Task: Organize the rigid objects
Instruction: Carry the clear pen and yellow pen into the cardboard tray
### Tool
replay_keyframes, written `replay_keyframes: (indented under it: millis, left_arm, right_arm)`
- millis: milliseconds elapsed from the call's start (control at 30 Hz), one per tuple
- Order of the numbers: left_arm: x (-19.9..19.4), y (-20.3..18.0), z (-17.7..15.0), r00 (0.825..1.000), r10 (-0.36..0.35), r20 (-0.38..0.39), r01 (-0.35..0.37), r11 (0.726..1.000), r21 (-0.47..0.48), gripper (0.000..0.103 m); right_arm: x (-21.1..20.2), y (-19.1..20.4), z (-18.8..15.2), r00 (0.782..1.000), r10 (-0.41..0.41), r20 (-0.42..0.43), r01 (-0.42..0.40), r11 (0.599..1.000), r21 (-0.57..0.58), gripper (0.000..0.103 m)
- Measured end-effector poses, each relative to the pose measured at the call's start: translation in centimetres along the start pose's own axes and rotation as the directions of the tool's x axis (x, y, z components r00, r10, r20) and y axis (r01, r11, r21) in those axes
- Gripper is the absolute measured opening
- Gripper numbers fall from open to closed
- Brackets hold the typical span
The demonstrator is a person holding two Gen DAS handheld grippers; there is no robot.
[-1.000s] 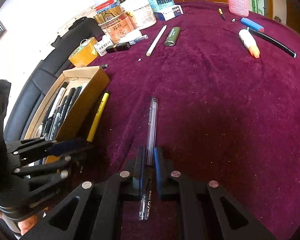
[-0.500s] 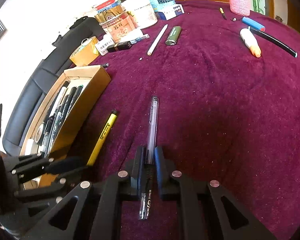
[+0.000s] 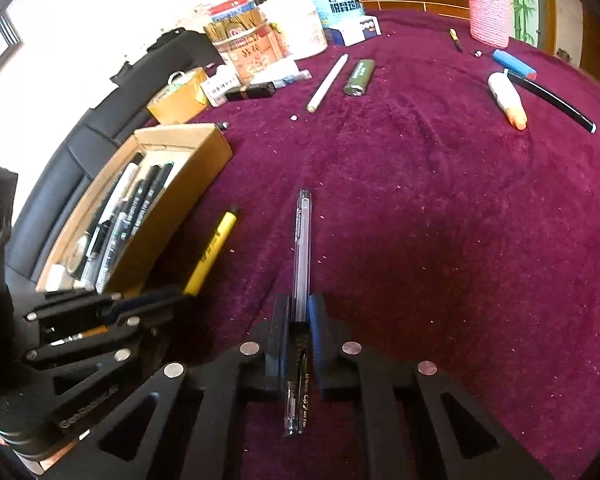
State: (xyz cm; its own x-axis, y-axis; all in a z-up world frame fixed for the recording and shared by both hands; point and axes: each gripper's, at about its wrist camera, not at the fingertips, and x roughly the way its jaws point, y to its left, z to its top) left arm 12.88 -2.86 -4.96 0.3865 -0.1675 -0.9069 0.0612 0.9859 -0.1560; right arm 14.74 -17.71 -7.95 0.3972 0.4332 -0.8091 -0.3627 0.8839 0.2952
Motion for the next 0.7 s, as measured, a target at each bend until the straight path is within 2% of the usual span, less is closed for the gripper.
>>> replay_keyframes:
  millis: [67,233,467,700]
  left_arm:
    - [-0.9,1.1,-0.4,0.998,-0.066,-0.003,0.066,0.996,-0.052,0.008]
    - [-4.5,4.1,-1.7,0.988,-0.146,0.053,0.152,0.977,-0.151,0.008]
    - [-9.2,9.7,-3.8,0.979,-0.157,0.129,0.186,0.949,-0.256,0.008]
    - [-10.7,13.8,-4.6,0.975,-0.143,0.171,0.190,0.933,-0.304,0.008]
  right_arm:
    - [-0.3,0.0,0.0,0.999,0.031,0.015,-0.031,1.000,0.004,0.009]
    - [-0.5,0.4,-0.2,0.997,0.069,0.044,-0.070,0.998,0.007,0.009]
    - [0.7,2.1,-0.6,0.998,0.057,0.015,-0.057,0.998,-0.033,0.009]
    - [-1.1,6.0,-0.4,0.995,0.102,0.007,-0.102,0.995,0.010,0.009]
